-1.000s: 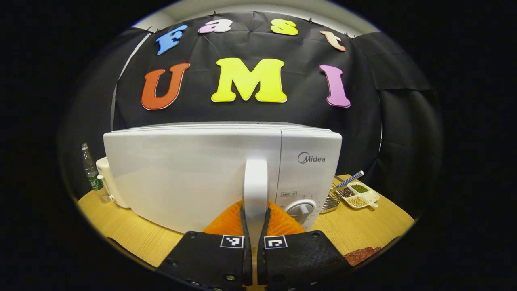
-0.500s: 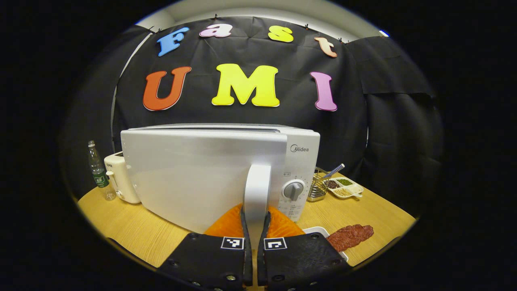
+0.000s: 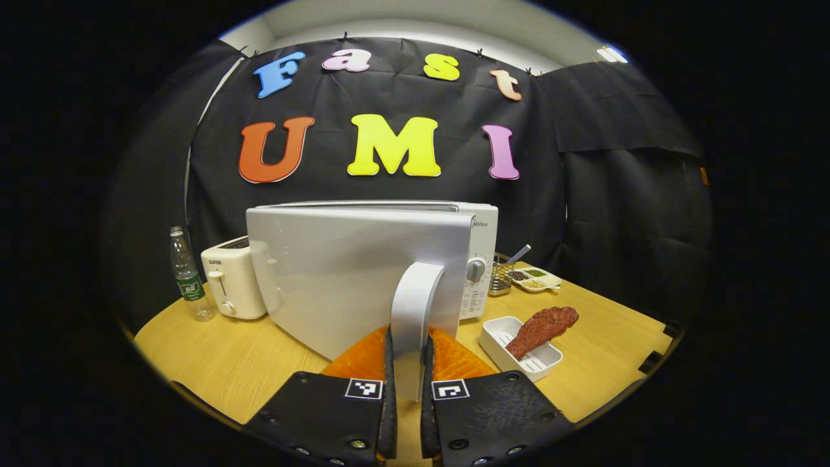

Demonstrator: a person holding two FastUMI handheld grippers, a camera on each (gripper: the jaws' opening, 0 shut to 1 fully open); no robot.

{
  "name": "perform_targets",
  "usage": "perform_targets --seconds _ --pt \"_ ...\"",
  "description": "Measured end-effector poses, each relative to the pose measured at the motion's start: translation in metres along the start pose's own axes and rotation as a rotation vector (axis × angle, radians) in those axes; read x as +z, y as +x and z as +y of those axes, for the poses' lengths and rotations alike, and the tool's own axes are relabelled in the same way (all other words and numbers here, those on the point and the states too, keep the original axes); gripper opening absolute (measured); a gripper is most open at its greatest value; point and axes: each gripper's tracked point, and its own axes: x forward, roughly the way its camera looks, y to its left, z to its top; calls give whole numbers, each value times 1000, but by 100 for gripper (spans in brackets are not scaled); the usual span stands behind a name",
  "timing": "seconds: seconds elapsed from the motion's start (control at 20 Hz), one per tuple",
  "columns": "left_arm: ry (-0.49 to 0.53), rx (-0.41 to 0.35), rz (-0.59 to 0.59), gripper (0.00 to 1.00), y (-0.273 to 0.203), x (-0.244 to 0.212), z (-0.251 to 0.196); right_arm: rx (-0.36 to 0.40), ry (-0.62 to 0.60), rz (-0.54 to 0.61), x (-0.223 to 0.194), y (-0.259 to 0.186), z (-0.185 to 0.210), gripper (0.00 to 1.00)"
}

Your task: Open the microwave oven with the left hand, put the food in, and close the microwave oven.

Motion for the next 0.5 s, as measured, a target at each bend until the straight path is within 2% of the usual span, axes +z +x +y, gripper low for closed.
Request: perform_targets --seconds 0.2,0.25,0.3,0.35,0.4,0.45,0.5 --pt "-27 73 20 13 -54 -13 55 2 -17 -6 3 -15 9 99" --pt "-32 98 21 18 -67 -17 71 6 -20 -5 3 -17 13 99" --pt "-37 123 18 17 -79 -19 87 12 -20 -3 3 -19 18 99" --pt "-42 158 17 29 -96 -23 106 20 -19 0 3 -20 23 99" --pt "-47 195 22 29 -111 -27 123 28 -17 3 3 -19 27 99" --pt "-49 223 22 41 -123 -30 137 38 -16 6 2 -18 33 99" --pt "-55 238 22 51 -135 -32 147 46 -15 8 2 -16 38 93"
